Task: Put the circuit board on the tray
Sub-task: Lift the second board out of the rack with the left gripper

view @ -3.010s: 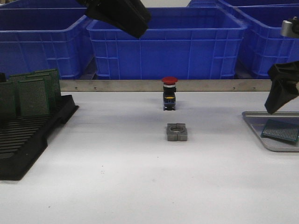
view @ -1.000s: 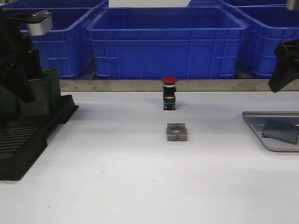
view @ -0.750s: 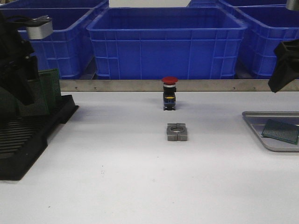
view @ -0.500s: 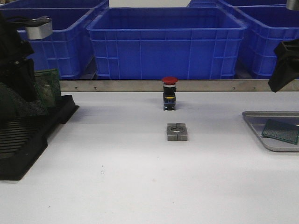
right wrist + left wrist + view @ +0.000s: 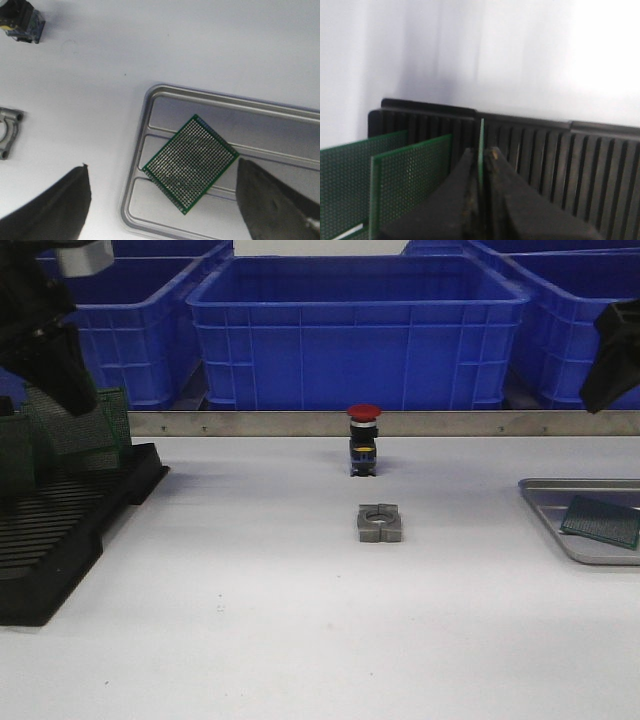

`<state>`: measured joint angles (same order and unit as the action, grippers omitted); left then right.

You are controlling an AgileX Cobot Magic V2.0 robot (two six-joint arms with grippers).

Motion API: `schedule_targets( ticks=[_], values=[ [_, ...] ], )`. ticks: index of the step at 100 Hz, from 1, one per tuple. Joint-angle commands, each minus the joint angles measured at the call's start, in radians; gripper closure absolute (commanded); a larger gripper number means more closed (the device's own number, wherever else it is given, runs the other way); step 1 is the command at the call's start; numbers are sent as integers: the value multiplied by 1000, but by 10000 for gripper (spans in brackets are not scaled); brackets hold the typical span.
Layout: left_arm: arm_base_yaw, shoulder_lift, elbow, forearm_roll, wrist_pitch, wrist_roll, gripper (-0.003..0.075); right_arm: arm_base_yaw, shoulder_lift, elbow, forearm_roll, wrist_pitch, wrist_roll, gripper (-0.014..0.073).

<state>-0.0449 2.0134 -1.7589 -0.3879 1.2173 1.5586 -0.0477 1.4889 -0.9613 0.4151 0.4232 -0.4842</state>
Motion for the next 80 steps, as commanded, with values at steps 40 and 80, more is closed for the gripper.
schedule_targets(
  ticks=[40,80],
  values=[
    [-181,-106,-32,-335,59,-3,741,256,-181,-33,12,-29,-167,-17],
    [-336,-106,-32,-462,59,-3,741,511,-179,-33,13,-67,-362,-17]
  ],
)
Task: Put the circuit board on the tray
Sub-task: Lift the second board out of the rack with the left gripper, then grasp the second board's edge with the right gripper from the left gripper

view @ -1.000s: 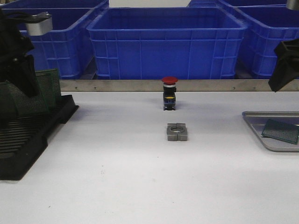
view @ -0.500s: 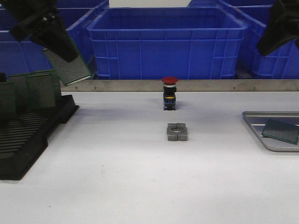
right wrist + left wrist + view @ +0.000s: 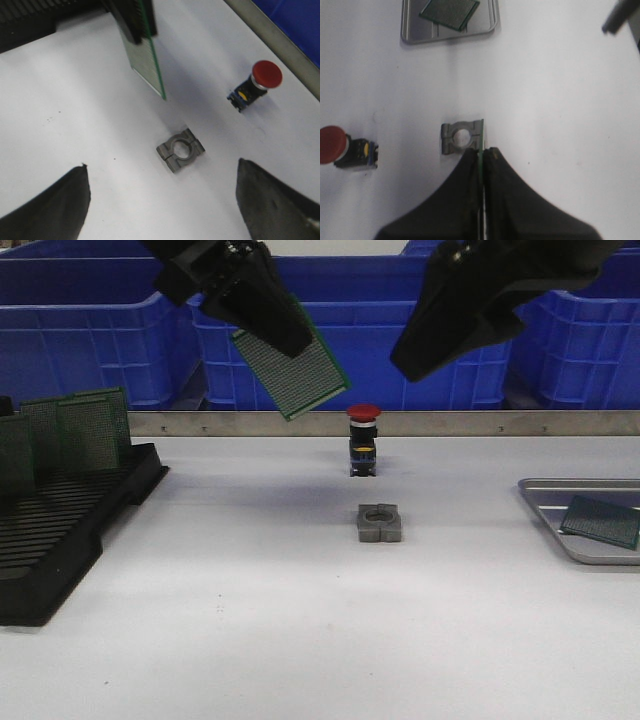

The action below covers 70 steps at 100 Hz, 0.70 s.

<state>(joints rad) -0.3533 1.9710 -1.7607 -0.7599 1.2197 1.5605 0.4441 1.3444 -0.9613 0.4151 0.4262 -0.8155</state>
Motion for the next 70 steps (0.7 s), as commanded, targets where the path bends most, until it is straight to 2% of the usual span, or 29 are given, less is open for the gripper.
schedule_targets(
  ticks=[1,34,70],
  values=[
    [-31,-63,-30,-92,57,-5,741,23,-35,-33,13,-71,-31,-17],
    [-51,-63,-30,-208,57,-5,740,42,17,-33,14,-106,-31,-17],
    [-51,-63,-30,-210,57,-5,740,48,100,-33,15,-284,-31,-17]
  ],
)
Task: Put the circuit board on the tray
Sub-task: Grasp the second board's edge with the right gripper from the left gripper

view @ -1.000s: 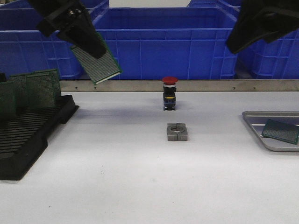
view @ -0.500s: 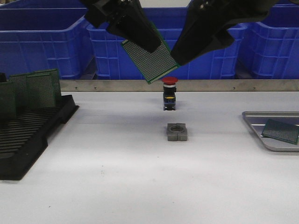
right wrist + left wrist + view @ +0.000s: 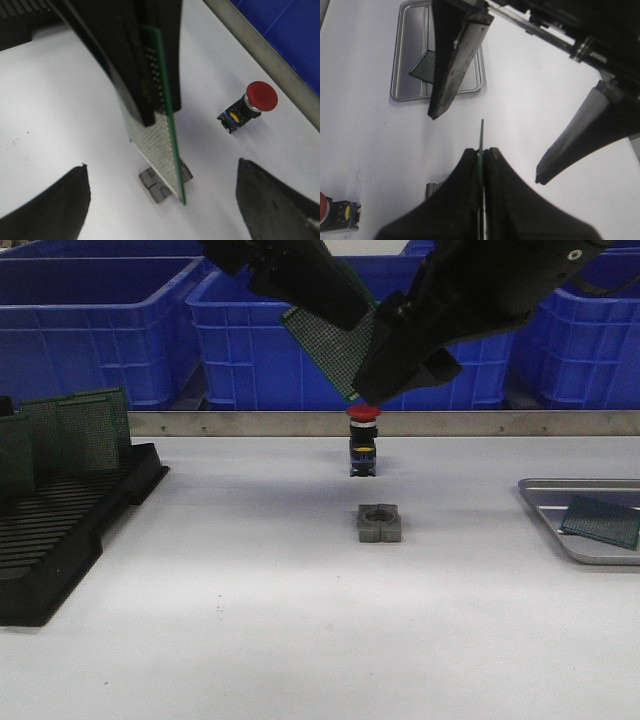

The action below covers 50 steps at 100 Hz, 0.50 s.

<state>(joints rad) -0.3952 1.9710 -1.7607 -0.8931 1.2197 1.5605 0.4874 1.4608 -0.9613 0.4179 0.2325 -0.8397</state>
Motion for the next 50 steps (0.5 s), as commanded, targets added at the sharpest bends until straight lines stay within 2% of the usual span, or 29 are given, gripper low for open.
schedule_targets(
  ticks=[1,21,28,35,50],
  values=[
    [-9,-63,-30,-77,57,-5,740,8,-15,-33,12,-92,-7,-17],
    [-9,-63,-30,-77,57,-5,741,48,17,-33,11,-113,-7,-12],
    [-9,-63,-30,-77,57,-5,741,55,21,-33,11,-118,-7,47],
    [-9,-63,-30,-77,57,-5,741,56,21,-33,11,-118,-7,177],
    [-9,-63,-30,-75,57,-5,741,56,21,-33,16,-119,-7,536]
  ],
)
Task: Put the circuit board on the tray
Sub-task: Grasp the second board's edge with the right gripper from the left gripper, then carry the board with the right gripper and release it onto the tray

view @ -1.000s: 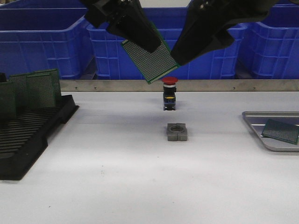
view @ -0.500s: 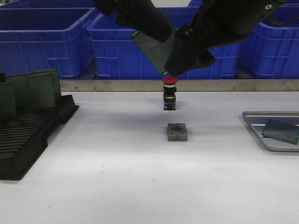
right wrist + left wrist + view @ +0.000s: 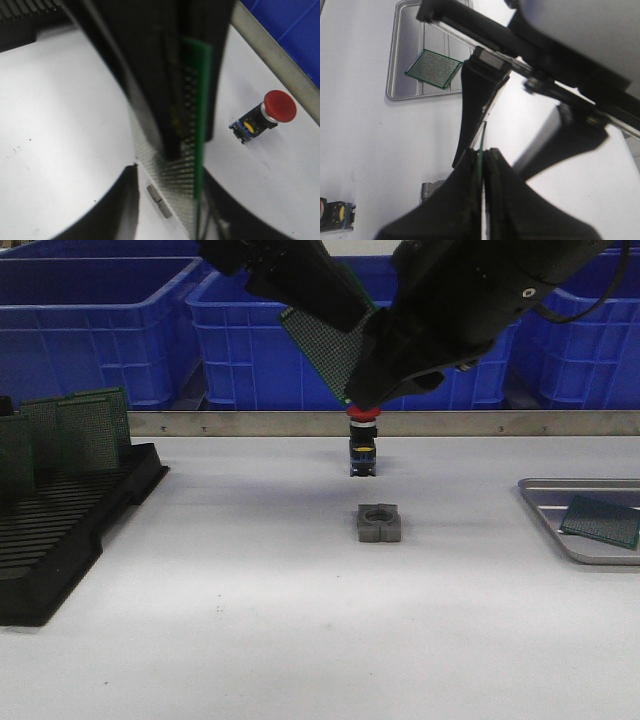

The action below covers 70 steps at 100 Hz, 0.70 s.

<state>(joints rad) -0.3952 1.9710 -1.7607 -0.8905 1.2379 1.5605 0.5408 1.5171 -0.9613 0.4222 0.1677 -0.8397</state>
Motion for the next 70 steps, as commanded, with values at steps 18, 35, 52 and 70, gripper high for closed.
schedule_targets(
  ticks=[18,35,52,70],
  values=[
    [-9,-63,-30,-78,39,-5,740,3,-35,-33,45,-54,-7,664],
    [-7,-63,-30,-78,39,-5,686,3,-35,-33,57,-49,-7,664],
    [6,-63,-35,-78,19,-5,394,2,-35,-33,98,-32,-7,664],
    [53,-63,-86,-76,9,-5,179,-23,-35,-33,165,29,-7,664]
  ],
)
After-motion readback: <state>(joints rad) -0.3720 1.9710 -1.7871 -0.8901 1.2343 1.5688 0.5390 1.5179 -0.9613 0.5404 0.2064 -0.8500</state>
